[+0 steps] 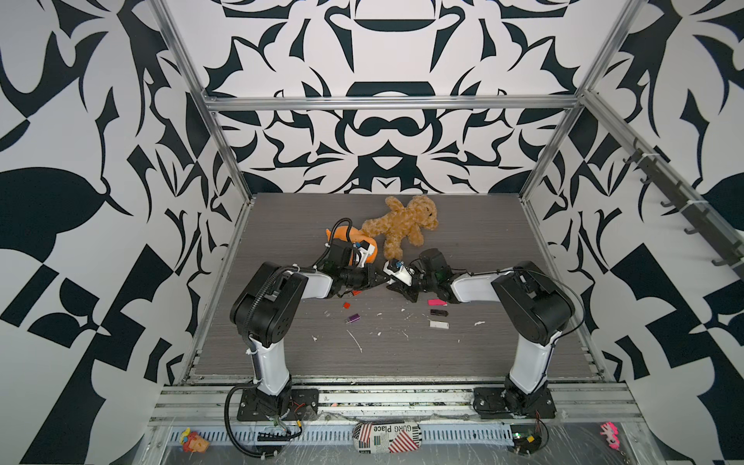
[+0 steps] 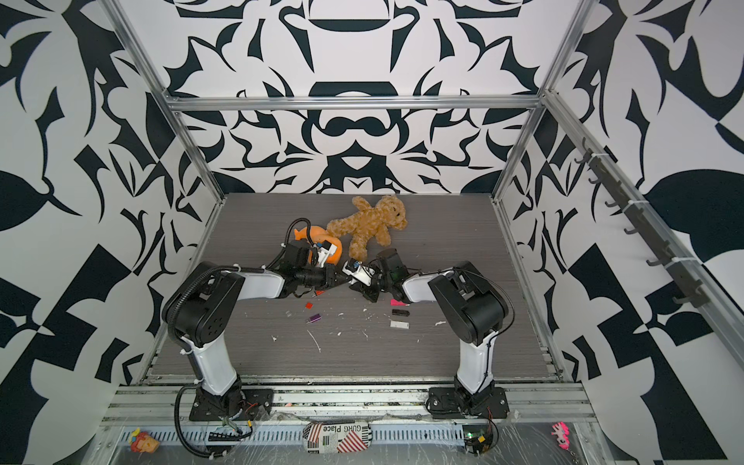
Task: Close the usb drive cover
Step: Close the cover of the USB drive.
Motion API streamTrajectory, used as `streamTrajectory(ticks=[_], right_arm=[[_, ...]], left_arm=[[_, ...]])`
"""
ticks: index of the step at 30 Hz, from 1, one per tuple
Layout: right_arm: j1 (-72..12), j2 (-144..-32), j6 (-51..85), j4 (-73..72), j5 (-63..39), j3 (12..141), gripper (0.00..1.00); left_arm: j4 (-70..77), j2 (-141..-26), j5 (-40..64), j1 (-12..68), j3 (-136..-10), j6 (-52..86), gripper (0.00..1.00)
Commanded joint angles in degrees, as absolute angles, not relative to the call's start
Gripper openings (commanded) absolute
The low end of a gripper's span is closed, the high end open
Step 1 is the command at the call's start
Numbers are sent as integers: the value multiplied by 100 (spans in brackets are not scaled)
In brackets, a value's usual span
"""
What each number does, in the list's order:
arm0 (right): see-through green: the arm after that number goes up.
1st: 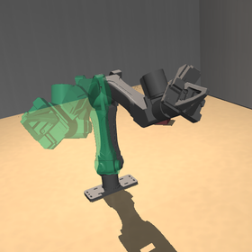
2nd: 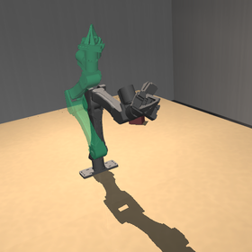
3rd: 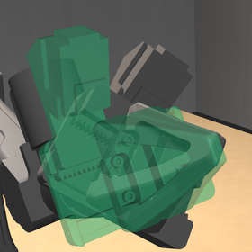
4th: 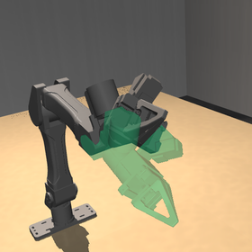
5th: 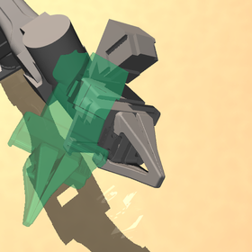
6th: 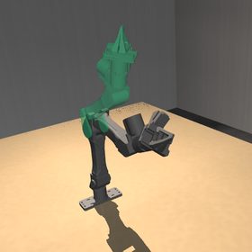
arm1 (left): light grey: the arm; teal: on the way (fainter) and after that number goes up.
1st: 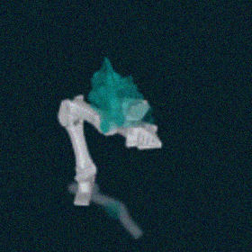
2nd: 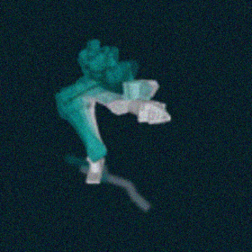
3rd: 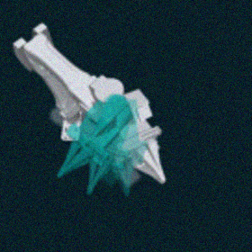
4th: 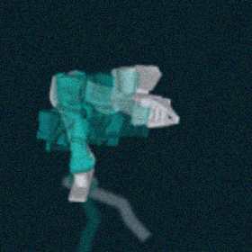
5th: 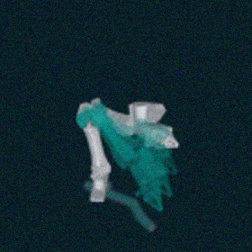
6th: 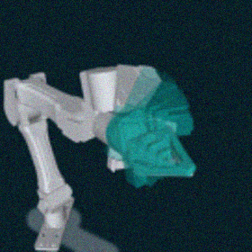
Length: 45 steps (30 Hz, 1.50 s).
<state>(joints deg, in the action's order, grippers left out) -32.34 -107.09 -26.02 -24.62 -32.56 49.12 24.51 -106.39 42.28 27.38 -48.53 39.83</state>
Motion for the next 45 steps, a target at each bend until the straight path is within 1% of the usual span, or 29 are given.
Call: streamTrajectory(ticks=[1,6,9,14,15,16,17,19,20,24,25,26,27,29,30,31,36,39,42,45], right_arm=[[-3489,-10029,-2703,-4478,-4157,5291,0],[-3471,-9702,-4228,-2629,-3937,5274,0],[-3354,-9530,-4877,-1735,-3670,5196,0],[-3043,-9209,-4836,-1329,-3665,5047,0],[-3017,-9171,-4811,-1296,-3686,5039,0],[-2989,-9148,-4791,-1250,-3709,5032,0],[-2971,-9131,-4801,-1167,-3709,5036,0],[-2942,-9106,-4839,-1039,-3709,5045,0],[-2923,-9108,-4859,-957,-3688,5047,0],[-2775,-9082,-4942,-628,-3670,5090,0],[-2737,-9081,-4984,-537,-3673,5116,0],[-2704,-9074,-5063,-377,-3664,5155,0],[-2677,-9079,-5159,-248,-3653,5192,0],[-2617,-9112,-5344,97,-3548,5302,0],[-2582,-9136,-5457,287,-3521,5353,0],[-2537,-9167,-5560,476,-3464,5395,0],[-2296,-9230,-5978,1122,-3121,5572,0],[-2086,-9200,-6134,1337,-2970,5609,0],[-1974,-9315,-6475,1963,-2557,5782,0],[-1870,-9283,-6706,2161,-2383,5673,0]], left_arm=[[2127,-10907,4781,3115,-4788,3990,0],[2180,-10695,4708,3107,-4781,4026,0],[2158,-10554,4683,3106,-4857,4043,0],[2148,-10428,4658,3111,-5029,4103,0],[2153,-10424,4658,3111,-5068,4119,4],[2174,-10432,4674,3111,-5105,4146,6],[2209,-10439,4684,3107,-5130,4180,9],[2267,-10426,4669,3111,-5153,4225,23],[2285,-10399,4647,3108,-5145,4227,28],[2303,-10299,4548,3110,-5083,4228,45],[2320,-10276,4537,3111,-5065,4228,51],[2315,-10259,4490,3111,-5048,4223,62],[2326,-10232,4453,3109,-5025,4219,68],[2428,-10161,4352,3111,-4963,4216,84],[2462,-10115,4295,3111,-4936,4211,95],[2478,-10070,4250,3107,-4923,4189,99],[2088,-9827,3938,3103,-4948,3829,99],[1637,-9604,3560,3103,-4960,3522,99],[1233,-9378,3197,3094,-4970,3233,99],[954,-9150,2915,3063,-4953,3011,99]])
